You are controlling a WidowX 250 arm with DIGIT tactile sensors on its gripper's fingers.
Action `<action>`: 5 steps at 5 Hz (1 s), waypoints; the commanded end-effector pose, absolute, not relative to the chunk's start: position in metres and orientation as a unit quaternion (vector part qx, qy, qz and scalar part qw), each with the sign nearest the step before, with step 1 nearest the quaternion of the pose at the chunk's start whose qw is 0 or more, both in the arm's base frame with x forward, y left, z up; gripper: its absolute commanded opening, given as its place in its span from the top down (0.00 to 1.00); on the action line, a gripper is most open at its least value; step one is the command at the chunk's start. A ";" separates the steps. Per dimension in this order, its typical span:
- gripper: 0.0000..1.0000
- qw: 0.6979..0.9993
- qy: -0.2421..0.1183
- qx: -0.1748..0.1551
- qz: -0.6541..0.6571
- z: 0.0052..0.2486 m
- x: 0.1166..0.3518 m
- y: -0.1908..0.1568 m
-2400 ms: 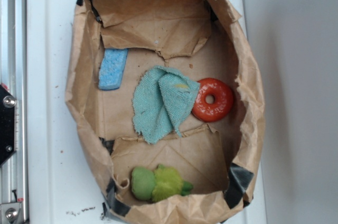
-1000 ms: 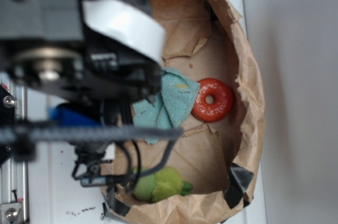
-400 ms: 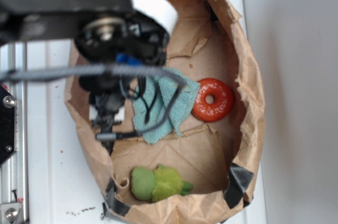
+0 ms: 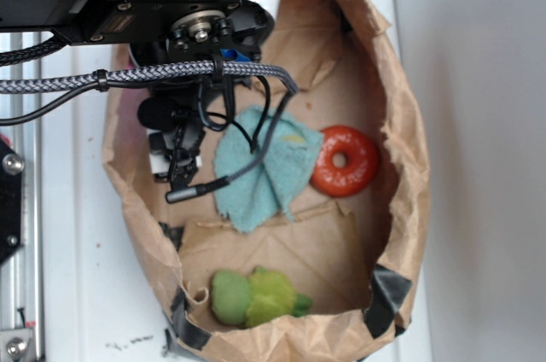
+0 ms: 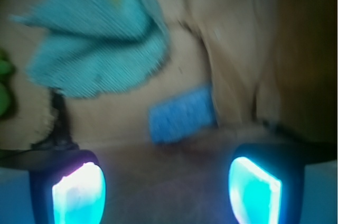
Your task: Grab the blue sponge.
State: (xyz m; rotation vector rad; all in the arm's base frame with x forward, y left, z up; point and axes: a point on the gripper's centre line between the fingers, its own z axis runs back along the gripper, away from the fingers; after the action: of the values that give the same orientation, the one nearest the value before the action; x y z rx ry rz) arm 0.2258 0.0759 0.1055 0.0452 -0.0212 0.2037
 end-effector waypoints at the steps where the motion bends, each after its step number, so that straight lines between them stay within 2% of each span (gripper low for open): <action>1: 0.00 0.992 -0.032 0.030 0.120 0.118 0.225 0.083; 3: 0.00 0.984 -0.045 0.033 0.167 0.109 0.232 0.083; 4: 0.00 0.970 -0.063 0.021 0.233 0.096 0.251 0.082; 5: 0.00 0.956 -0.095 0.014 0.277 0.088 0.257 0.077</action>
State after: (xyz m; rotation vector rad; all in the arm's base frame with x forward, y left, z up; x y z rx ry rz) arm 0.2534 0.0746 0.0761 0.0237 -0.1512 0.5598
